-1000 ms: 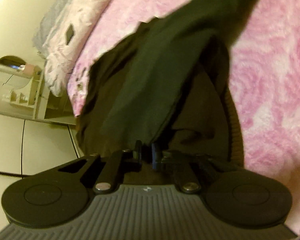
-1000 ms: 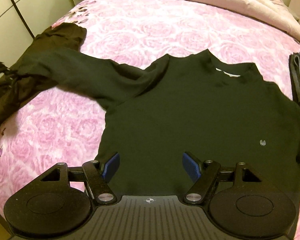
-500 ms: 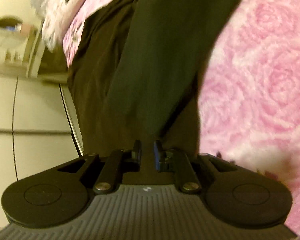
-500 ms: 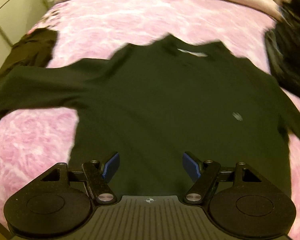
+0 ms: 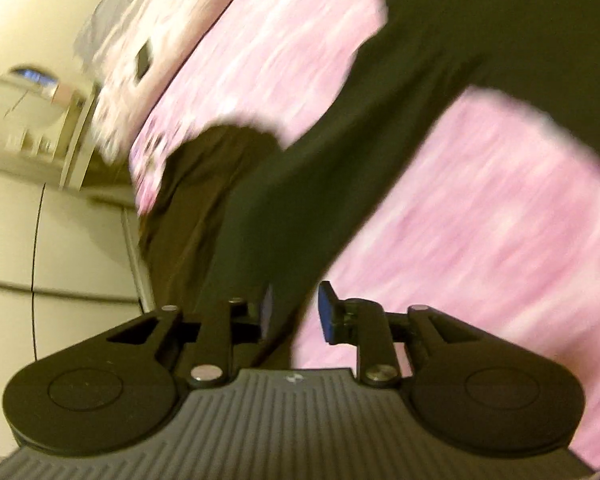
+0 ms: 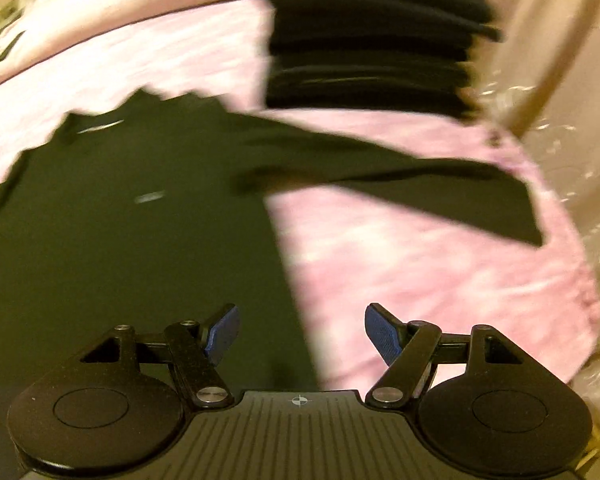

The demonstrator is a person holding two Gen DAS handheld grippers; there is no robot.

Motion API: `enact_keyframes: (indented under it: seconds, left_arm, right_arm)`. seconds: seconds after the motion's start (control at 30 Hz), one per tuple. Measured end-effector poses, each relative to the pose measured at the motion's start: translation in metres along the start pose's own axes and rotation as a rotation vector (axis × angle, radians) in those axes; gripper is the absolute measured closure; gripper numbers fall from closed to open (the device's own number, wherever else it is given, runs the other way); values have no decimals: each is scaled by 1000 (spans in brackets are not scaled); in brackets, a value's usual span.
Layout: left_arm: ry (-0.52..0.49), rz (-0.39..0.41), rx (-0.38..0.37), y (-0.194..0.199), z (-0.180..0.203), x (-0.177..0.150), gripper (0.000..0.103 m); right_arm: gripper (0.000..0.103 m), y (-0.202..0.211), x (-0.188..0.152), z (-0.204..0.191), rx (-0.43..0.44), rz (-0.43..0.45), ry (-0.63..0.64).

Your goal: Fold clothes

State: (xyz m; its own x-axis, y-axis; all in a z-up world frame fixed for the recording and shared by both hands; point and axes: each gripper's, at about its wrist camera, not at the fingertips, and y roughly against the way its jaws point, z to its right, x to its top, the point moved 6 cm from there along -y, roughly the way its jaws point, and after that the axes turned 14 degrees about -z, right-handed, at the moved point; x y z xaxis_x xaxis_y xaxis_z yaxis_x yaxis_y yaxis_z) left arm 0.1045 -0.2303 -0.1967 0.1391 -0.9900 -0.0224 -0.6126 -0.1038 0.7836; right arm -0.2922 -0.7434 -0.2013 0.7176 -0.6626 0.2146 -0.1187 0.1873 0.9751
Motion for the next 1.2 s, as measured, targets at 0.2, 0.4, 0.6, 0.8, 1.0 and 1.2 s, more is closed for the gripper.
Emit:
enact_keyframes:
  seconds: [0.2,0.4,0.6,0.8,1.0,1.2]
  left_arm:
    - [-82,39,-34,93,119,99,77]
    - [-163,112,-141,175,225,204,75]
    - [-215,149,-193,205,281,271,73]
    - [-229,90,-182,199,291,286,72]
    - [-188,76,-181,204,278,287,72]
    - [-207,94,-208,211,289,291,72]
  right_arm:
    - [31,-26,52,139,-45,59,169]
    - [31,-69,111,210,-65,14,438]
    - [31,-116,136,225,-25,-61,737]
    - [88,-143,141,223,88,-195,850]
    - [102,-45,153,235,-150,175,776]
    - [101,-14,53,220,-274,322,777]
